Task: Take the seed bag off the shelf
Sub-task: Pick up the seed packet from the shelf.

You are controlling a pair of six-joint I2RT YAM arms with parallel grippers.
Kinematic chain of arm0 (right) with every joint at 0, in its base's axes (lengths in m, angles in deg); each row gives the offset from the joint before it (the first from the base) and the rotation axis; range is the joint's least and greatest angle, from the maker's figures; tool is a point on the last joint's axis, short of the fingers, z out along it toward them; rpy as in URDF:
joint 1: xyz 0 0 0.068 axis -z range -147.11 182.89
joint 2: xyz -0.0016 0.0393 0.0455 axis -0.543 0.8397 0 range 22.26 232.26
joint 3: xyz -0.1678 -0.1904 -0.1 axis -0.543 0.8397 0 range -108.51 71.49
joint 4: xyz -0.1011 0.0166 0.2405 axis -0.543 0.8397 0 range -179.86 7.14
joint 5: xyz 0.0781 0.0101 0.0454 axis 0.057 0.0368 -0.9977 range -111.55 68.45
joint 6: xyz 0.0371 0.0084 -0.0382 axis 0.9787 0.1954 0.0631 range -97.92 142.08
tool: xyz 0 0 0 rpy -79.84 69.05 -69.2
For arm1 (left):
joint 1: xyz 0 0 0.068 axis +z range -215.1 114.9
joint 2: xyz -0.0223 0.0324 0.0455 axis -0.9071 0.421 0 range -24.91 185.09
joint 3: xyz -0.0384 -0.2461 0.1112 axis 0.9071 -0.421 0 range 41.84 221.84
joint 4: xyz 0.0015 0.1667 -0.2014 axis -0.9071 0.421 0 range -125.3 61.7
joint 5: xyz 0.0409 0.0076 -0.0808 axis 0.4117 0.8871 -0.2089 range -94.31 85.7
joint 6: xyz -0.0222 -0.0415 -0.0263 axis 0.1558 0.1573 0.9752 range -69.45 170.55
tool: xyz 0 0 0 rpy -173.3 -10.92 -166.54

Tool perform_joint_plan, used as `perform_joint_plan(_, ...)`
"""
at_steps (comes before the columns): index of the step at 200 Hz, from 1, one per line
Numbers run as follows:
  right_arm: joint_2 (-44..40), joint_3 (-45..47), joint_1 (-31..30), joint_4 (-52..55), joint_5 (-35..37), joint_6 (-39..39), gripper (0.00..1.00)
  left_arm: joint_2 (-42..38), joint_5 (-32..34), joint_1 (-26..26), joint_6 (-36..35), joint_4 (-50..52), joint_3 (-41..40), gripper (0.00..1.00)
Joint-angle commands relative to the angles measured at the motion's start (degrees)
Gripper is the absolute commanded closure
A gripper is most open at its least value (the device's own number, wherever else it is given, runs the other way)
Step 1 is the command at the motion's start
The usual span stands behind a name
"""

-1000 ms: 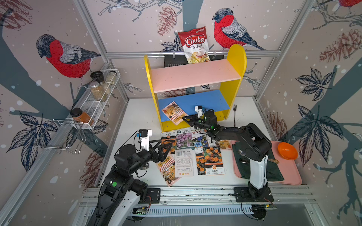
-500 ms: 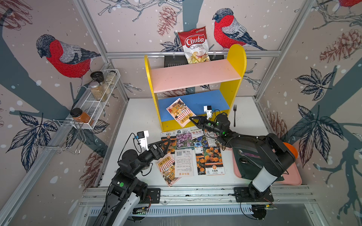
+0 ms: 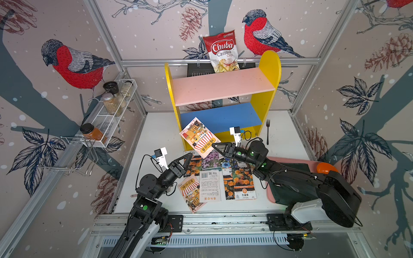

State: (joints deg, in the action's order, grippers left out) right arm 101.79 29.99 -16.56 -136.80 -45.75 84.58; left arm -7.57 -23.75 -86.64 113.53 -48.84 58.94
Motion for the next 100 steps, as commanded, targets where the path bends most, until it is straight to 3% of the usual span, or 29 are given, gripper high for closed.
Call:
perform_joint_plan(1,-1.1,0.8,-1.3,0.9,2.7,-1.6,1.0,1.0,0.6,0.1,1.0,-7.2,-0.2,0.21)
perform_joint_plan(100,-3.8,1.4,-5.2,2.0,3.8,-2.1,1.0,4.2,1.5,0.1,2.6,-13.7,-3.4,0.28)
